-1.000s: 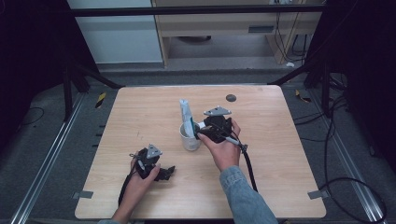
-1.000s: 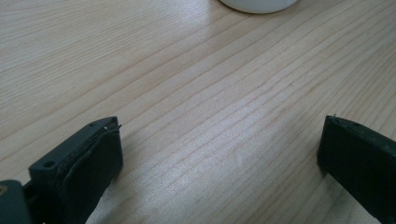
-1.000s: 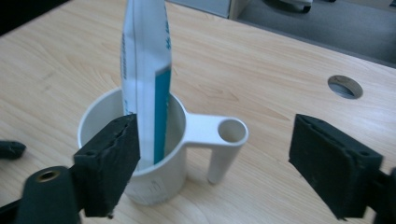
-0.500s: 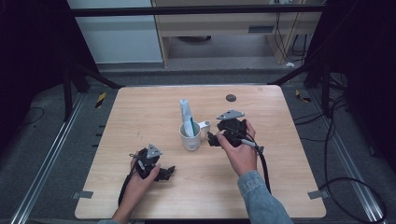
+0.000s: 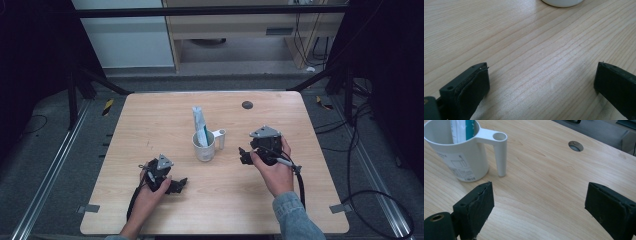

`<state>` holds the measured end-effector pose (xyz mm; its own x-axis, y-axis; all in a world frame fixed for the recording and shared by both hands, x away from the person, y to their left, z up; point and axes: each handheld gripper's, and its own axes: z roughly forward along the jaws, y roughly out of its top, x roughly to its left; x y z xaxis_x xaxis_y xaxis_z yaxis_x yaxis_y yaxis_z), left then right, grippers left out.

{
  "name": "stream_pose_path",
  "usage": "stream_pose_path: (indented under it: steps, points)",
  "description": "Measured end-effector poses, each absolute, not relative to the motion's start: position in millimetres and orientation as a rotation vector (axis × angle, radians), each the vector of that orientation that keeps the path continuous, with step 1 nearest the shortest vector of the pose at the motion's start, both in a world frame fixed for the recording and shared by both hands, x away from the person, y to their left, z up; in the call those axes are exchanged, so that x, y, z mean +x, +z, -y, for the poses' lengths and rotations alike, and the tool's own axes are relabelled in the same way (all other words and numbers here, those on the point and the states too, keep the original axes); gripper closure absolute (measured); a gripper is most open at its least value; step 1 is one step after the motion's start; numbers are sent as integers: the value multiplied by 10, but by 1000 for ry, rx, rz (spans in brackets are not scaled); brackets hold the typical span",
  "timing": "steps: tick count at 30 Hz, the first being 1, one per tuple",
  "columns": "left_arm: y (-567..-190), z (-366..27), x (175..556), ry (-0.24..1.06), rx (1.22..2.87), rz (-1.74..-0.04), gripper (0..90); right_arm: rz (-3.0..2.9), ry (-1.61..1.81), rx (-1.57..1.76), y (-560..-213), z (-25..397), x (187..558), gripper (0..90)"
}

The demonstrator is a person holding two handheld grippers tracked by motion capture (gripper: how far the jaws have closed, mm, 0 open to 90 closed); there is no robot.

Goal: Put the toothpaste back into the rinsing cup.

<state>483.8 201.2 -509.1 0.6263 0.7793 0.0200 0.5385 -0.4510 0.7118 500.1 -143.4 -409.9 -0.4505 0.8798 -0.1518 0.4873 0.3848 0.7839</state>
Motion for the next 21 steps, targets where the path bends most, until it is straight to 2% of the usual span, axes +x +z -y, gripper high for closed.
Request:
stream_pose_path:
  steps: [21]
  points:
    - [-5092,-2011,4836,454,2164,-1029,0,-2135,884,1246,-4643,1907,4844,94]
